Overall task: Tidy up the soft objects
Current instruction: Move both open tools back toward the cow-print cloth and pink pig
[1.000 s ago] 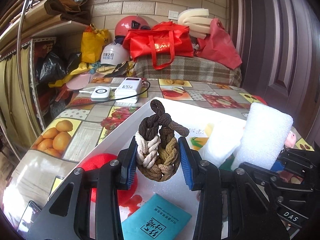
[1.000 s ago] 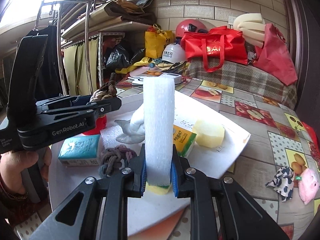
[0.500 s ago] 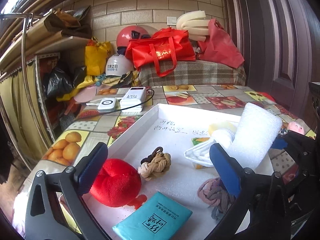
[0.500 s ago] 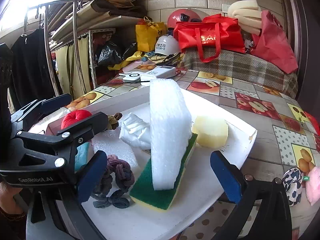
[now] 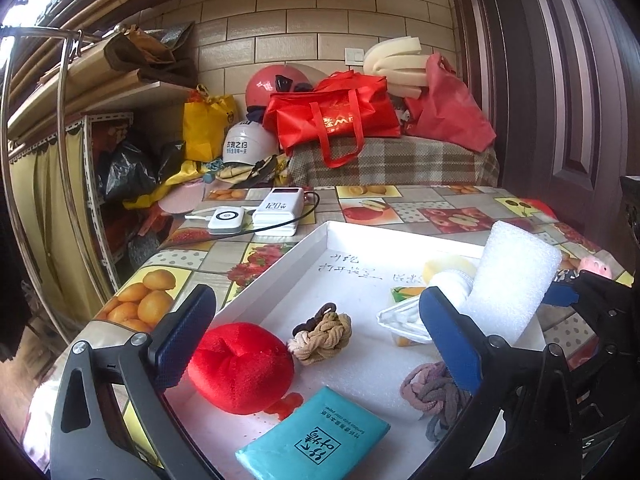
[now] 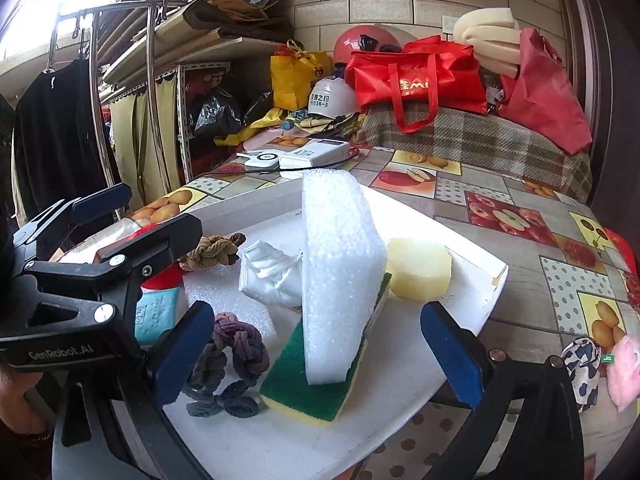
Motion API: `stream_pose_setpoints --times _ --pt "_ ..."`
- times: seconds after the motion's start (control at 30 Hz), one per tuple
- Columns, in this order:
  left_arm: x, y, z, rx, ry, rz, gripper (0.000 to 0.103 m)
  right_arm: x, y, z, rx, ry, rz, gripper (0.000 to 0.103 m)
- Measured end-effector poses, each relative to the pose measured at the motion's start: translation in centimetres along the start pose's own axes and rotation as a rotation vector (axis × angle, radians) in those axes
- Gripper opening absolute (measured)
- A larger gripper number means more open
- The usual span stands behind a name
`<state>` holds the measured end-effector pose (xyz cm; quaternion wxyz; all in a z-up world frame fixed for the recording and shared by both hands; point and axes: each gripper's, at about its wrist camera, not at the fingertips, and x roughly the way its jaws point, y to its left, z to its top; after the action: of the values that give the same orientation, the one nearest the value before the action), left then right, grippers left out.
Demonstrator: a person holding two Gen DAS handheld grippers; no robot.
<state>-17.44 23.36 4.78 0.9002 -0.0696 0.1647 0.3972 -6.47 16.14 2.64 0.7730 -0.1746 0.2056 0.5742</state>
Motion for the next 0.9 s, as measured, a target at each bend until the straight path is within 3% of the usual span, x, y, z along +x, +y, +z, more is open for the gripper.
stream_pose_setpoints --times 0.9 --pt "-1.9 0.2 -0.4 -0.036 -0.067 0.075 0.103 -2.1 0.1 -0.4 -0.002 -0.123 -0.004 0.103"
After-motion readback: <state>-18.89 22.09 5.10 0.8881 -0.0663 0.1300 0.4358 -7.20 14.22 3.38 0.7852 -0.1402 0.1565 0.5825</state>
